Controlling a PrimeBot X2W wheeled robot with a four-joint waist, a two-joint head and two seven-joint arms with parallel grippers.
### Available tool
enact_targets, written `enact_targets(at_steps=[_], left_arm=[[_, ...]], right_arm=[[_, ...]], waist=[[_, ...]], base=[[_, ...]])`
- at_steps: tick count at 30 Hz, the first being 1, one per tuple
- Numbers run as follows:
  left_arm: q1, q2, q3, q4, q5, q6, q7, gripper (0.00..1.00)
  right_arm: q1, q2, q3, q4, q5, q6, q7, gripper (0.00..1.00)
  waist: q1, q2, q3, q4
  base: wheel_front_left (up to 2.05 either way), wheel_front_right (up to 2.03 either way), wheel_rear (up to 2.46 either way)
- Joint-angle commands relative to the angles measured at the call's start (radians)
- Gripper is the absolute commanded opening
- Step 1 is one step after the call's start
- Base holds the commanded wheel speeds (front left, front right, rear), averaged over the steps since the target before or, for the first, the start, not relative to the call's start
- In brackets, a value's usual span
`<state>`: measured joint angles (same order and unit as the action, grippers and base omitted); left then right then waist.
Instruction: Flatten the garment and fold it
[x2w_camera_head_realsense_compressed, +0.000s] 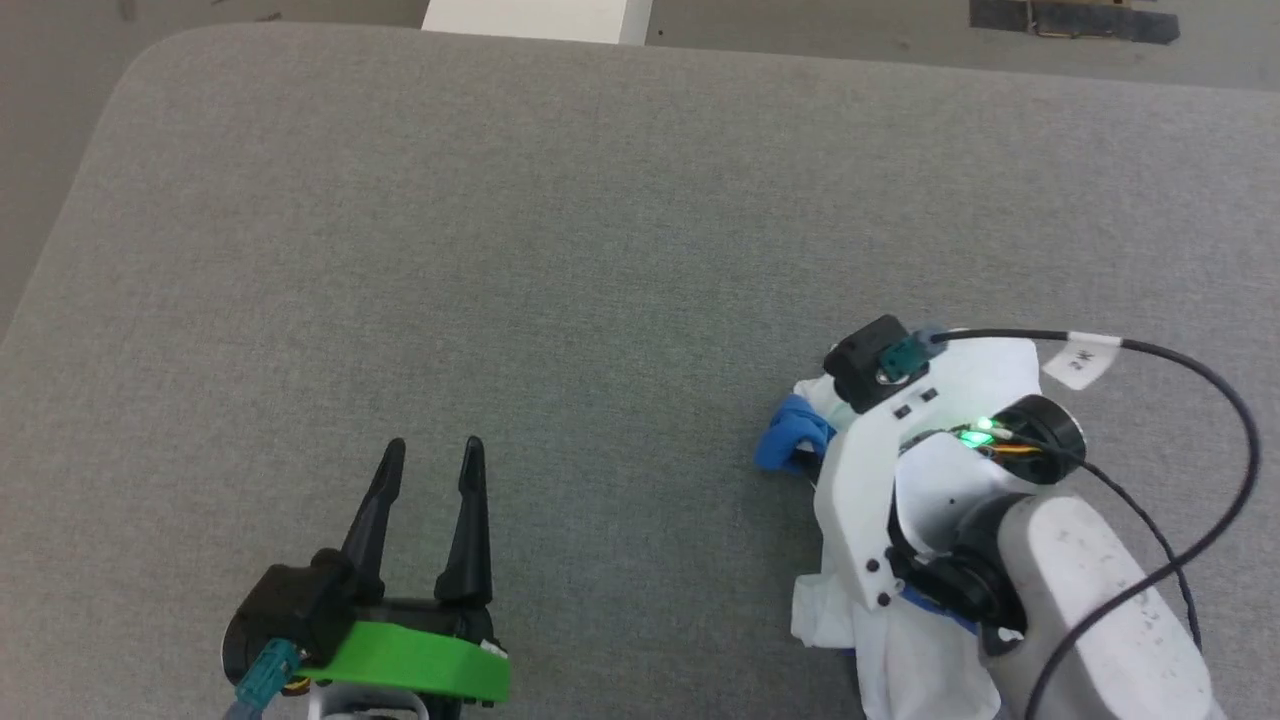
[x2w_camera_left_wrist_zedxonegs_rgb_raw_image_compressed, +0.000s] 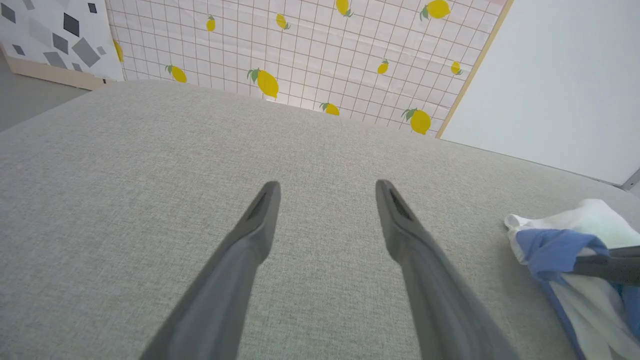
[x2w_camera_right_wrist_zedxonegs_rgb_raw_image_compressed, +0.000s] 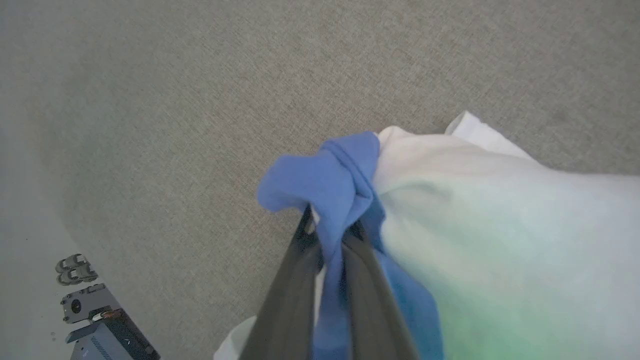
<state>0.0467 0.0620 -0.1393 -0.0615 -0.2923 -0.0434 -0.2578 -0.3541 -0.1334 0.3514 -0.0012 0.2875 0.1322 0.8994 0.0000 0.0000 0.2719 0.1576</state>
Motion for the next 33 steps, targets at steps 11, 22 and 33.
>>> enact_targets(at_steps=[11,22,33], left_arm=[[-0.038,-0.009,-0.019,0.041,-0.014,-0.013,-0.004,1.00],[-0.012,0.008,-0.017,0.044,-0.008,-0.006,0.000,1.00],[-0.008,0.016,-0.029,0.009,-0.013,-0.002,0.011,1.00]], right_arm=[[-0.054,0.059,0.012,0.218,-0.060,-0.002,-0.064,1.00],[-0.026,0.031,-0.039,-0.019,0.114,-0.002,-0.023,1.00],[0.241,0.035,-0.489,-0.367,0.037,-0.002,-0.106,1.00]], waist=[[0.0000,0.0000,0.002,0.023],[0.0000,0.0000,-0.061,-0.043],[0.0000,0.0000,-0.005,-0.070]], base=[[0.00,0.00,0.00],[0.00,0.00,0.00],[0.00,0.00,0.00]])
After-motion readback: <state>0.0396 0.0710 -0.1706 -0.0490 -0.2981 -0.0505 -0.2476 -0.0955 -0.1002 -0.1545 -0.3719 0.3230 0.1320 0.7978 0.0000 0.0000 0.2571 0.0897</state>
